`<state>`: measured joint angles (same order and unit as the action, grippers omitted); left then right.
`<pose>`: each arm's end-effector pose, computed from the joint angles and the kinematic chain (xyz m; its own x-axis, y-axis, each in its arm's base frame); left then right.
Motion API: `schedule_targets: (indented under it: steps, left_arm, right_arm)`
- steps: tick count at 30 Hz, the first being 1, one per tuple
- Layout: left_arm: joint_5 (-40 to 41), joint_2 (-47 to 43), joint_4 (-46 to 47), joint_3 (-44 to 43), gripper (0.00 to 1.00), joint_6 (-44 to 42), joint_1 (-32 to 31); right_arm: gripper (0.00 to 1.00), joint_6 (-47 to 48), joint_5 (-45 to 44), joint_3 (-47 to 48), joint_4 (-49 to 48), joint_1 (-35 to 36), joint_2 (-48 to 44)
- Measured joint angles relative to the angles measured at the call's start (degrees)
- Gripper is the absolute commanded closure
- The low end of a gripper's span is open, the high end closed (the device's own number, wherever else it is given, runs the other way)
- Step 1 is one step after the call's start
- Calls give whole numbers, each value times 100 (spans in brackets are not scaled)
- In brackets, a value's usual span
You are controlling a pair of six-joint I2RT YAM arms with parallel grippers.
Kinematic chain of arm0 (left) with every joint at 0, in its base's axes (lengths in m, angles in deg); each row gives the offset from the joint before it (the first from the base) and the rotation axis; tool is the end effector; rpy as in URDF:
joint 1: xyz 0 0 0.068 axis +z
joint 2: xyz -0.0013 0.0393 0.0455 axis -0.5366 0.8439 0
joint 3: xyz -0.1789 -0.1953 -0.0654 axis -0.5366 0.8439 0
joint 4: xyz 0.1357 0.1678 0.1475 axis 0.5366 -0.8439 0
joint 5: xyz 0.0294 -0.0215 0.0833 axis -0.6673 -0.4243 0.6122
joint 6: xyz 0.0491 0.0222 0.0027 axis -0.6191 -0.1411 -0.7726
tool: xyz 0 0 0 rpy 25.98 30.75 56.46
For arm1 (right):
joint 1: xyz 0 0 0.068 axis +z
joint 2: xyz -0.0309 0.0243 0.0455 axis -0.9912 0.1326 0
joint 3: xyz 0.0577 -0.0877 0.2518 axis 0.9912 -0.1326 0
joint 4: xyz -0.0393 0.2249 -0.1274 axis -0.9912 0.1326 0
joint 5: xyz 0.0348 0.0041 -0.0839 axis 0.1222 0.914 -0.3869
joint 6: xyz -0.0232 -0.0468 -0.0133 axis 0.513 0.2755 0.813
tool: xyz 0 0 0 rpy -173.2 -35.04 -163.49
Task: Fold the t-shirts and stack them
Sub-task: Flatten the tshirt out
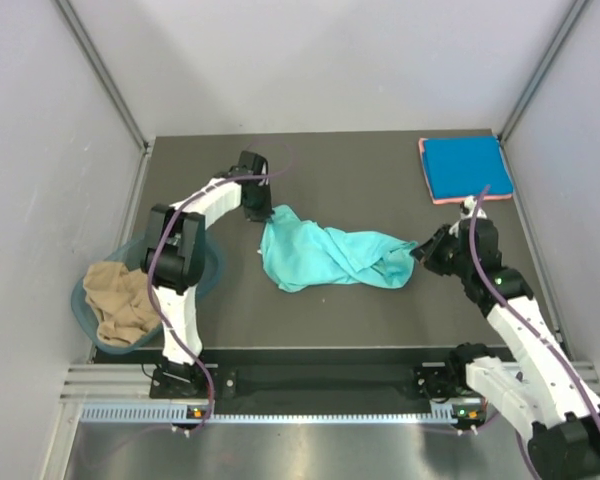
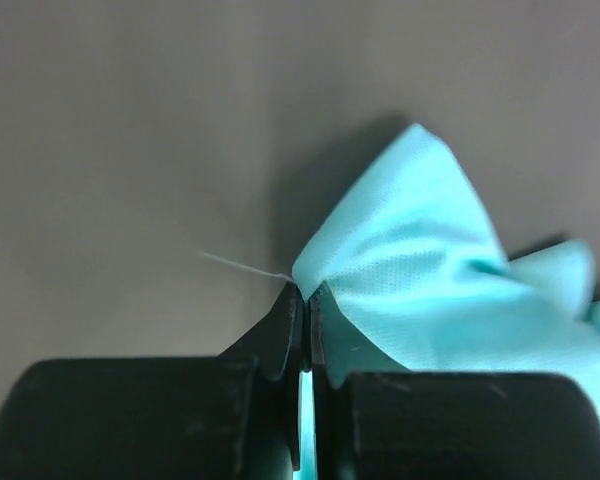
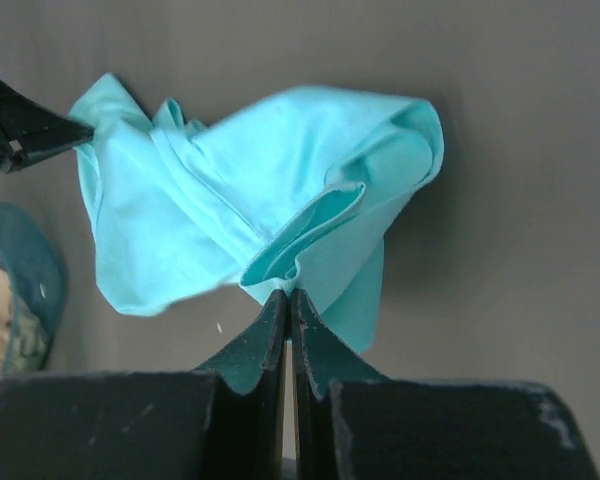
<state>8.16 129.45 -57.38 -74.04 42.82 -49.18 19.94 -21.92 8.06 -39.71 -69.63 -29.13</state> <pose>0.4047 -0.1244 0.1725 -0.8934 -0.1190 -0.4331 -0.0122 0.9703 -0.2415 0.1623 0.0405 0.2609 -0.6382 0.4831 -0.5995 0.1112 0.8283 0.5491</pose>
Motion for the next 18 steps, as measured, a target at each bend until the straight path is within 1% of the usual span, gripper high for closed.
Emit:
schedule_targets:
  steps: [2, 4, 7, 8, 9, 10, 12, 14, 16, 18]
  left_arm:
    - [-24, 195, -387, -748, 100, 2, 0]
    - [-79, 254, -713, -1661, 100, 9, -2]
    - [-109, 114, -649, -3150, 100, 48, -31]
    - [-103, -31, -560, -3403, 100, 48, -42]
    - [-96, -313, -450, -3554, 100, 46, -59]
    - [-85, -608, -389, -3530, 100, 46, -74]
    - [-70, -1488, -129, -2986, 100, 48, -151]
    - [-72, -2562, 227, -1755, 100, 55, -273]
    - [-94, -3311, 363, -671, 100, 109, -452]
    - [-94, -3790, 411, 376, 100, 219, -730]
  right_arm:
    - [100, -17, -50, 518, -55, -70, 514]
    - [100, 11, -39, 1425, -31, -247, 1239]
    - [100, 81, 125, 3228, -195, -686, 2476]
    - [100, 94, 219, 3773, -330, -876, 2787]
    - [100, 107, 299, 4100, -417, -1029, 2935]
    - [100, 144, 387, 4350, -448, -1207, 3005]
    - [100, 221, 481, 4489, -409, -1447, 2907]
    - [100, 310, 575, 4319, -348, -1569, 2629]
    - [100, 402, 767, 3781, -363, -1578, 2197]
    - [100, 492, 1012, 2900, -299, -1565, 1622]
